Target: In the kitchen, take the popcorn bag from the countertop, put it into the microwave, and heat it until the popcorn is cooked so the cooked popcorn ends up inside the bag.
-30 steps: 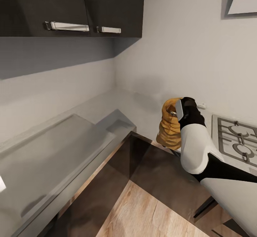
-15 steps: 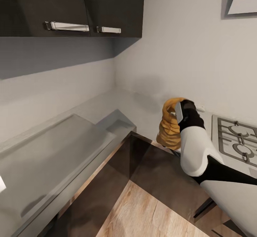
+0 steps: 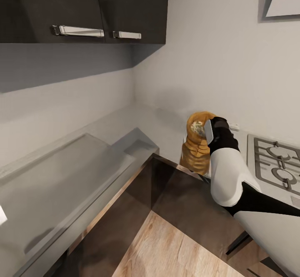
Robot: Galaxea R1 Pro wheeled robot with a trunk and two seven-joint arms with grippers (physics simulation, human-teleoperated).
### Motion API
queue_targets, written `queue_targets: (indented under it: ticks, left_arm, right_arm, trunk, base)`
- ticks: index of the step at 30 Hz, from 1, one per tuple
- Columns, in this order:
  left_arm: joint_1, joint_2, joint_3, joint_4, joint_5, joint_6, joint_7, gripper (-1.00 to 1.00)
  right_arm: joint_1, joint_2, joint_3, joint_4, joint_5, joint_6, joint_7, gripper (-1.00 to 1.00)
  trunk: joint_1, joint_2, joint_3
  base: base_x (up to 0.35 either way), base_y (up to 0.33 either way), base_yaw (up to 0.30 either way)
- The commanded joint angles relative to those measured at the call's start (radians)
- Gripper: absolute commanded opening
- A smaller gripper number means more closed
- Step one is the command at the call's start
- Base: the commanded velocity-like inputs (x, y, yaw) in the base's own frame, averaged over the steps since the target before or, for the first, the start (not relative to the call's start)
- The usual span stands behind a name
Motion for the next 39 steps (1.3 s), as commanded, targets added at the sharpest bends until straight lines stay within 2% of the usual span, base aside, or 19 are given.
queue_targets:
  ticks: [1, 13, 18, 24, 27, 31, 35, 39]
  left_arm:
    - [0.0, 0.0, -0.001, 0.0, 0.005, -0.003, 0.003, 1.0]
    - [0.0, 0.0, -0.001, 0.0, 0.005, -0.003, 0.003, 1.0]
    - [0.0, 0.0, -0.002, 0.0, 0.005, -0.003, 0.003, 1.0]
    - [0.0, 0.0, -0.001, 0.0, 0.005, -0.003, 0.003, 1.0]
    - [0.0, 0.0, -0.001, 0.0, 0.005, -0.003, 0.003, 1.0]
    - [0.0, 0.0, -0.002, 0.0, 0.005, -0.003, 0.003, 1.0]
    - [0.0, 0.0, -0.004, 0.001, 0.002, -0.001, 0.001, 1.0]
    - [0.0, -0.002, -0.005, 0.0, -0.002, 0.001, 0.001, 1.0]
  right_arm:
    - [0.0, 0.001, -0.004, 0.021, -0.004, 0.004, -0.002, -1.0]
    - [0.0, 0.001, 0.003, -0.008, -0.001, 0.09, -0.007, -1.0]
    - [0.0, 0.001, 0.125, -0.113, -0.003, 0.185, 0.0, -1.0]
    - [0.0, 0.001, 0.141, -0.133, -0.003, 0.244, 0.003, -1.0]
    - [0.0, 0.001, 0.141, -0.134, -0.003, 0.295, 0.064, -1.0]
    - [0.0, 0.001, 0.141, -0.137, -0.003, 0.295, 0.189, -1.0]
    - [0.0, 0.001, 0.141, -0.241, -0.003, 0.295, 0.322, -1.0]
    - [0.0, 0.001, 0.143, -0.284, -0.003, 0.295, 0.357, -1.0]
  trunk:
    - [0.0, 0.0, -0.001]
    - [0.0, 0.0, -0.001]
    - [0.0, 0.0, -0.001]
    - [0.0, 0.0, -0.001]
    - [0.0, 0.0, -0.001]
    - [0.0, 0.0, -0.001]
    - [0.0, 0.0, -0.001]
    - [0.0, 0.0, -0.001]
  base:
    - [0.0, 0.0, 0.0]
    - [0.0, 0.0, 0.0]
    - [0.0, 0.0, 0.0]
    - [0.0, 0.0, 0.0]
    - [0.0, 0.0, 0.0]
    - [0.0, 0.0, 0.0]
    - [0.0, 0.0, 0.0]
    - [0.0, 0.0, 0.0]
